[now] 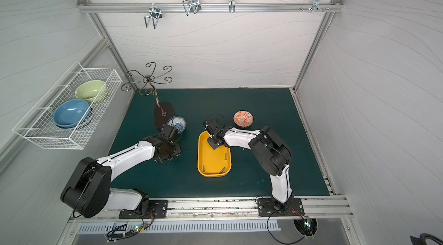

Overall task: Take out the screws from the storage box
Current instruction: Pick up the screw from the storage box.

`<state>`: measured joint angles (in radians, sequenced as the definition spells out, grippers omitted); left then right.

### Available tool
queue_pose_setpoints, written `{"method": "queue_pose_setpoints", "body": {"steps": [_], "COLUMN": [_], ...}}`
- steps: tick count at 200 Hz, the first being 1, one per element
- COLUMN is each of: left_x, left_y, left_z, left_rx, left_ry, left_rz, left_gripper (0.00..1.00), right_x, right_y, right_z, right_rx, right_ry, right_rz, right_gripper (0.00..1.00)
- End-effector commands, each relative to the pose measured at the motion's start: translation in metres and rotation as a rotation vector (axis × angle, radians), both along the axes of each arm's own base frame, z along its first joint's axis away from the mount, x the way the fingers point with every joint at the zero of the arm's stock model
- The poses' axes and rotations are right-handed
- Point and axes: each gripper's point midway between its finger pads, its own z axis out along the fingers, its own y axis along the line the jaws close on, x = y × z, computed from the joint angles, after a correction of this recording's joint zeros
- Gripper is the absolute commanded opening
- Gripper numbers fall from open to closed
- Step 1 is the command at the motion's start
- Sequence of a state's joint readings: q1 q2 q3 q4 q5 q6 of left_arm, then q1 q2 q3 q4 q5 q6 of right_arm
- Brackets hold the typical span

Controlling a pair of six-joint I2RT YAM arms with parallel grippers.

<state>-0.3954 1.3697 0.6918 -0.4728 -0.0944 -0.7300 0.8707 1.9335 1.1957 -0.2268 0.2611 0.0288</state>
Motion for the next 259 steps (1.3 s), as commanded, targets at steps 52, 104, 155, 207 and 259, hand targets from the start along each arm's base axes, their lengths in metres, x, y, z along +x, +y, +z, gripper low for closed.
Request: {"method": "queue_pose_setpoints", "body": {"steps": [52,104,155,207,259], "left_x": [0.007,0.007,0.005,0.003,-0.002], "left_y": [-0.003,-0.003,-0.002,-0.004,-0.004], "left_z": [0.009,0.012,0.015,0.021,0.029], "left_rx": [-0.016,-0.021,-0.025,-0.055,-0.073], "left_ry": [-0.029,-0.037,-0.043,-0.075,-0.093], "left_rz": [-0.002,0.002,0.004,0.002,0.000], "left_gripper": [0.16,0.15,0.16,0.48,0.47], "right_x": [-0.016,-0.036,-0.044,-0.045,-0.039], "right_y": [-0.024,-0.029,-0.028,-0.027,-0.018], "right_z": [-0.044,-0.046,-0.051,-0.058,-0.029], "right_rx": [-0.054,-0.027,-0.014,-0.028,0.022], "right_ry": [0.165,0.239,0.279,0.303,0.275], "right_rz": [-0.053,-0.051,-0.042,-0.043,-0.046], "right_gripper": [0.39,0.34,0.12,0.00,0.00]}}
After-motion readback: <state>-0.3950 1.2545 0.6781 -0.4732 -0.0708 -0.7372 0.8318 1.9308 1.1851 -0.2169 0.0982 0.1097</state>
